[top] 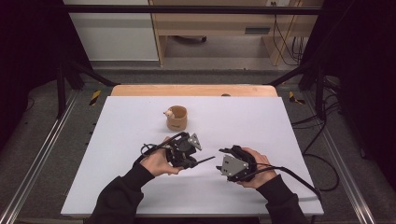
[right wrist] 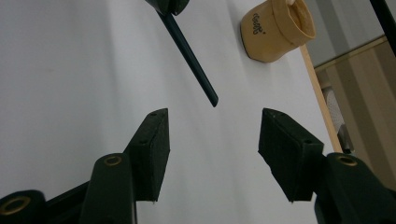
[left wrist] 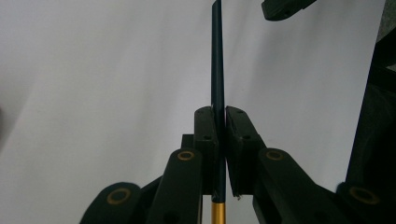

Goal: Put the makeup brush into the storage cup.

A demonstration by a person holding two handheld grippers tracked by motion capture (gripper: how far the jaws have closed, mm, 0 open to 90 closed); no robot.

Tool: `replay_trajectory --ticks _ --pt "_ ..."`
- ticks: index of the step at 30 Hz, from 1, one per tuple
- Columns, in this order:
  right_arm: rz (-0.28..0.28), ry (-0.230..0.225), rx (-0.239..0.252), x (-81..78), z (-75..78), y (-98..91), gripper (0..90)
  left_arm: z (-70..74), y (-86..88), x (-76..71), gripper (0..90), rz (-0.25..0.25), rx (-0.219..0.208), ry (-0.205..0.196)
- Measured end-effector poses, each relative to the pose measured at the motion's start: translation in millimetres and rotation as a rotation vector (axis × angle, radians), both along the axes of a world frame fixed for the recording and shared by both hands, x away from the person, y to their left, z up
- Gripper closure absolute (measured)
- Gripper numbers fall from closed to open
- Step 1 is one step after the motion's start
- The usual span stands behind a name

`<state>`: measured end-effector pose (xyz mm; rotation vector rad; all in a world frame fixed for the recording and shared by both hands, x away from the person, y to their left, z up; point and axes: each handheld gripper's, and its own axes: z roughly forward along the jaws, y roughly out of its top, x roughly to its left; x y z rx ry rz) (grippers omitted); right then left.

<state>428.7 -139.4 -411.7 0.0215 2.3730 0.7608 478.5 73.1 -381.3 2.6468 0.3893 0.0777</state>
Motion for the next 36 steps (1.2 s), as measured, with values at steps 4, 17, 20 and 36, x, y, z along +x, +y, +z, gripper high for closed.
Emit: replay_trajectory --ticks 4,17,20,36 --pt "0.043 -0.029 -0.027 2.2 0.9 2.8 43.2 1.0 -3.8 0.6 83.1 0.000 0.004 0.010" --pt "0.089 -0.069 -0.109 3.9 -1.2 8.0 48.0 1.7 -13.0 1.9 83.1 0.017 0.023 0.027" --pt "0.082 -0.061 -0.097 2.4 -3.7 9.9 49.0 2.5 -15.8 2.1 83.1 0.029 0.028 0.034" --pt "0.156 -0.124 -0.163 3.0 -9.8 13.9 59.2 0.3 -29.2 0.4 83.1 0.043 0.028 0.065"
